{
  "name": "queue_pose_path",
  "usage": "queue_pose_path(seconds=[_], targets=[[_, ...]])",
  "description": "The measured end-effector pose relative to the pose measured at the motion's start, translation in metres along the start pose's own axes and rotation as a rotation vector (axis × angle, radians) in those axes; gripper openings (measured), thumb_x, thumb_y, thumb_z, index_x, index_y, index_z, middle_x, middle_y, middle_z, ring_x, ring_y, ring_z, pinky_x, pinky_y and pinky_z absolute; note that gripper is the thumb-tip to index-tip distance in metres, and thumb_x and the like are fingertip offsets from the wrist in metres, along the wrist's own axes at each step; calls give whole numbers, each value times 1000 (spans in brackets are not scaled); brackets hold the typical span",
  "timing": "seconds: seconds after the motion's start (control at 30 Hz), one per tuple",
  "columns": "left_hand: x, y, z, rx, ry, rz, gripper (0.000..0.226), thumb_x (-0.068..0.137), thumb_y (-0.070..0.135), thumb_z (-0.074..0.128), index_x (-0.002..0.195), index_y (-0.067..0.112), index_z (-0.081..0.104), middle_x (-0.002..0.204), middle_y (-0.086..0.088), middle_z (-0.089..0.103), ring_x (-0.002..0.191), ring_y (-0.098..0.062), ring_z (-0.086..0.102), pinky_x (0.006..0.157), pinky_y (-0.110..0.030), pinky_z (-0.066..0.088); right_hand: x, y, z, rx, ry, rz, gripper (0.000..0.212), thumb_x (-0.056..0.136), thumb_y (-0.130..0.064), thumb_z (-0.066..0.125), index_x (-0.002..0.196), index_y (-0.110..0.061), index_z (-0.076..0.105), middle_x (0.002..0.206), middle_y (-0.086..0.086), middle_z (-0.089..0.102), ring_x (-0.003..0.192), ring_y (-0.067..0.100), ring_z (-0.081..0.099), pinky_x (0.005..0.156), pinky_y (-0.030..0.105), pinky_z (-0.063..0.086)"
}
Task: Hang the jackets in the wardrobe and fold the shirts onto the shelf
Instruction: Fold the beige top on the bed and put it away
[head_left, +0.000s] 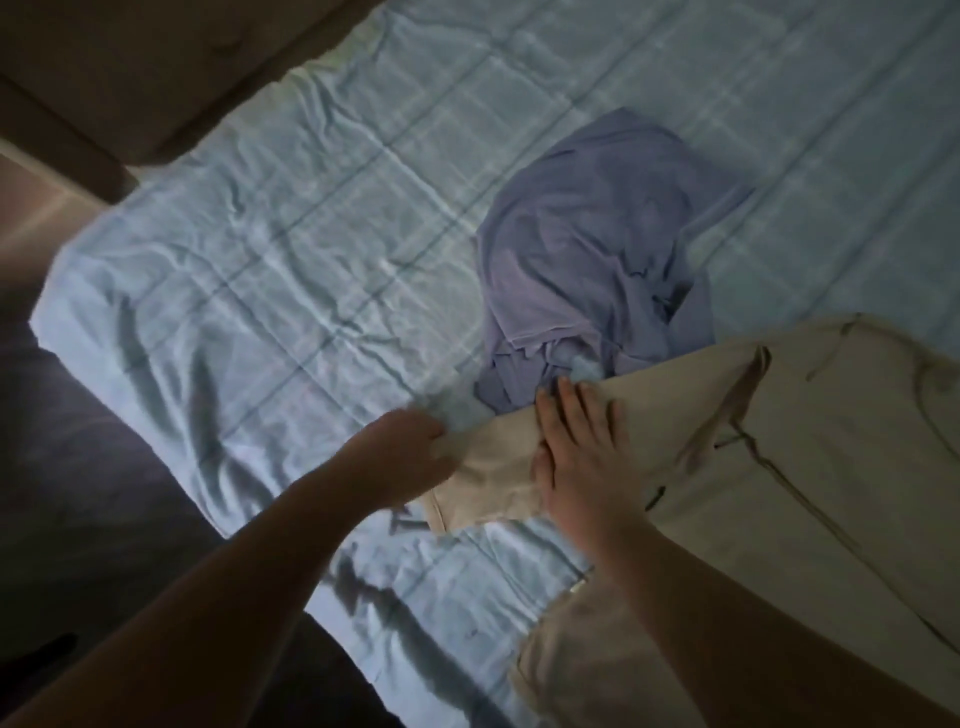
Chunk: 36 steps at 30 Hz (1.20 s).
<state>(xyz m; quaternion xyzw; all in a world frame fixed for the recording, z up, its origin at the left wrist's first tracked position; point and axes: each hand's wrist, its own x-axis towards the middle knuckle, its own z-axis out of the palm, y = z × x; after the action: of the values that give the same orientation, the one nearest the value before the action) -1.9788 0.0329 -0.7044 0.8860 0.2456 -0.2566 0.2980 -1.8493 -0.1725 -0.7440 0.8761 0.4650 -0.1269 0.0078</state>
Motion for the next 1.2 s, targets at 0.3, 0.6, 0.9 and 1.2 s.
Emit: queue_pose_path(seconds=[0.3, 0.6, 0.9, 1.2], targets=[[12, -16, -89, -1122, 194, -82, 17, 96, 18, 61, 82, 13, 52, 70, 3, 58, 62, -9, 59, 54, -28, 51, 50, -25, -39, 31, 162, 53, 63, 98, -37, 37, 155, -15, 24, 161, 11, 25, 147, 29, 24, 116, 60, 18], [34, -57, -52, -1007, 534, -422, 12, 97, 24, 55, 101, 12, 54, 90, -13, 58, 73, -22, 55, 47, -29, 46, 85, -32, -4, -18, 39, 7, 68, 97, -46, 37, 157, -18, 21, 165, 7, 15, 152, 30, 10, 113, 65, 14], [11, 64, -131, -1062, 614, -10, 20, 102, 21, 50, 98, 4, 60, 81, -4, 63, 68, -5, 61, 54, -17, 47, 42, -3, -42, 175, 187, 47, 62, 100, -40, 28, 155, -12, 21, 162, 11, 23, 150, 27, 20, 117, 59, 19], [40, 339, -77, -1060, 402, 340, 9, 96, 21, 58, 91, 15, 53, 73, -14, 52, 65, -18, 50, 61, -32, 42, -75, 124, -72, 221, 221, 410, 65, 95, -37, 35, 154, -12, 24, 163, 9, 20, 151, 28, 18, 116, 60, 23]])
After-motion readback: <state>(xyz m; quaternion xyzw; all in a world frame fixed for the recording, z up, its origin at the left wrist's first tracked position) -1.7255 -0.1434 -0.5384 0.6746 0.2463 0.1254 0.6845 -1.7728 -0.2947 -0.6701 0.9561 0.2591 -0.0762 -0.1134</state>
